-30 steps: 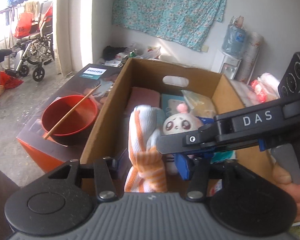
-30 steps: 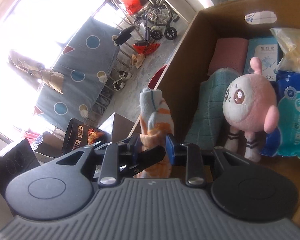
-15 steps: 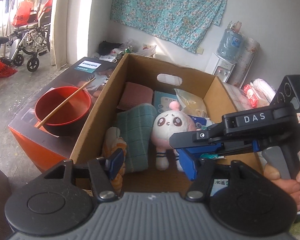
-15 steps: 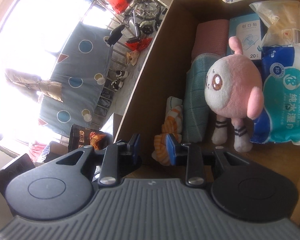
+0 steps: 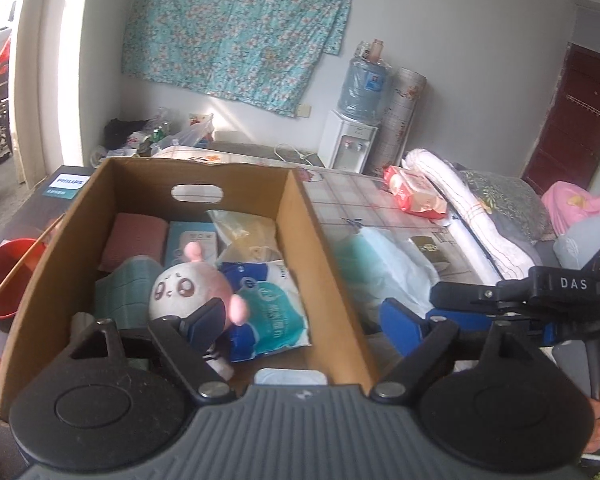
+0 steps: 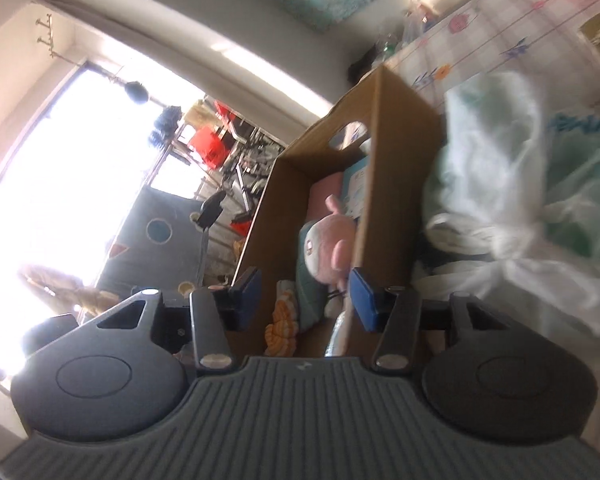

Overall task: Organize soft objects
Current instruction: 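Move both tools back over the bed to the gold box and green scrunchie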

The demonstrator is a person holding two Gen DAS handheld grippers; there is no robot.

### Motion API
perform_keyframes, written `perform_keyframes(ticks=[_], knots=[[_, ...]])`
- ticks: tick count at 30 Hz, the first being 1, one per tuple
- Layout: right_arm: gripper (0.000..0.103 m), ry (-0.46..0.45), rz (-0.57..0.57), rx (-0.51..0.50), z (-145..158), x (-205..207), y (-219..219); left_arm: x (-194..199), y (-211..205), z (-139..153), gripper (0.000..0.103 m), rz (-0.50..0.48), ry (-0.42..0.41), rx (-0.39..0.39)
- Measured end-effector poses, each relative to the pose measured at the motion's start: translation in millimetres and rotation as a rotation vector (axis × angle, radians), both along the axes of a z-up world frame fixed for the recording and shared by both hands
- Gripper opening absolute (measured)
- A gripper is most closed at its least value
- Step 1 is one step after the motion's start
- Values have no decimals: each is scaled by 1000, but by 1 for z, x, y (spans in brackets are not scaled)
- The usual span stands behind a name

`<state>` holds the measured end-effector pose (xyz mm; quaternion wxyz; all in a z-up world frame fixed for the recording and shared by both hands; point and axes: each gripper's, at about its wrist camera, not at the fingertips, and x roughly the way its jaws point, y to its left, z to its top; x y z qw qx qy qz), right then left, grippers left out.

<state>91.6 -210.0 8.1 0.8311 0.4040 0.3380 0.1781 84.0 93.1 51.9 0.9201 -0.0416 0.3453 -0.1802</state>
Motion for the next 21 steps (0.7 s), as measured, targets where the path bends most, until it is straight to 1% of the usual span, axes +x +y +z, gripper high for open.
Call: perform_keyframes(ticks=[3, 4, 7, 9, 10, 12, 15, 19, 21], knots=[[58, 7, -180, -108, -6, -33, -48, 9, -33, -2, 89, -65, 22, 23], [59, 21, -251, -164, -9, -42, -63, 13, -42, -2, 91, -82, 29, 31], [66, 72, -425, -350, -19, -63, -98, 30, -77, -1, 92, -138, 52, 64], [72, 108, -507, -451, -26, -67, -112, 44, -100, 0, 92, -165, 78, 99], [73, 128, -539, -501, -36, -69, -122, 53, -112, 2, 92, -182, 84, 113], [75, 147, -558, -552, -46, -65, -130, 71, -137, 4, 94, -203, 93, 137], [81, 153, -541, -584, -59, -53, -140, 101, -174, 4, 95, -217, 112, 178], [84, 174, -537, -661, -64, -30, -142, 143, -225, -8, 97, -278, 186, 227], [87, 186, -536, -667, -68, -22, -147, 164, -251, -21, 98, -286, 239, 242]])
